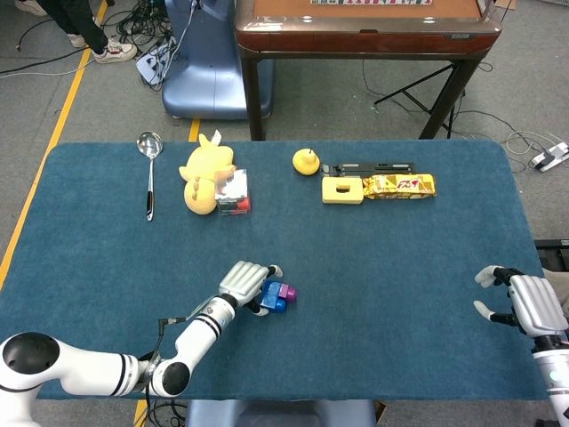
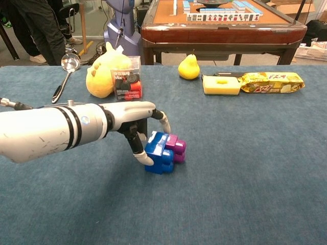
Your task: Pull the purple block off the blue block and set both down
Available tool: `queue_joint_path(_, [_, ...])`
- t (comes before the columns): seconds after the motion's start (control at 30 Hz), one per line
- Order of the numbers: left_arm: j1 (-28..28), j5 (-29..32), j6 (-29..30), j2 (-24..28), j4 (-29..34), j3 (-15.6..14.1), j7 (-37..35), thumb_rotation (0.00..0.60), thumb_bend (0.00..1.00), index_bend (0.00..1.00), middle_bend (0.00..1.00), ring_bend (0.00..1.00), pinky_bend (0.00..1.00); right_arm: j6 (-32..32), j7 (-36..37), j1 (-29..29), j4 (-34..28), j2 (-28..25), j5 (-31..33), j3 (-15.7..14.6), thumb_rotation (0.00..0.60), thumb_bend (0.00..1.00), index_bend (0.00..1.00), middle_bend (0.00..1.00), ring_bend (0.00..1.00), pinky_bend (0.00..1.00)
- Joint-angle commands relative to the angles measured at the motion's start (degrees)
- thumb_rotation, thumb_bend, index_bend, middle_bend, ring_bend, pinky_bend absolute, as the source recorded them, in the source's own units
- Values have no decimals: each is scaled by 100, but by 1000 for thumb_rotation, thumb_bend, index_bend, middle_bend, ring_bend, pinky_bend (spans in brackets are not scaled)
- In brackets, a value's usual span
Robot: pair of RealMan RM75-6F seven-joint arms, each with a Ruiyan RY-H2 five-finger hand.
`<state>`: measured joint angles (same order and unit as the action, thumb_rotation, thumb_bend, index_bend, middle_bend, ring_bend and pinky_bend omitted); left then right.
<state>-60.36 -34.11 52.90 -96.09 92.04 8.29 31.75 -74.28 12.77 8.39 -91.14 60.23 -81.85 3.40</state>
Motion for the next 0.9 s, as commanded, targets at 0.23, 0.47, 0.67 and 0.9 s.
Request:
queue_joint_path(0.23, [5,-35,118,-36,-19,-52,107,600,0,398,1000,1000,1000,12,22,0,24,23,1,-10,600,183,470,494,437,579])
queue_joint_path(0.47, [22,-58,130,-50,-10,-54,130,600,0,425,1000,1000,1000,21,34,11,35,37,-3,-7,600,184,470,494,437,579])
queue_joint_path(0.67, [36,-76,130,-56,-5,-27,109,600,0,465,1000,1000,1000,41,44,32,50,59,-10,-3,600,183,470,494,437,578])
queue_joint_path(0.9, [89,-152,110,-46,-4,-29,31,600,0,502,1000,1000,1000,60,84,55,88,97,-11,8,600,183,470,494,437,579])
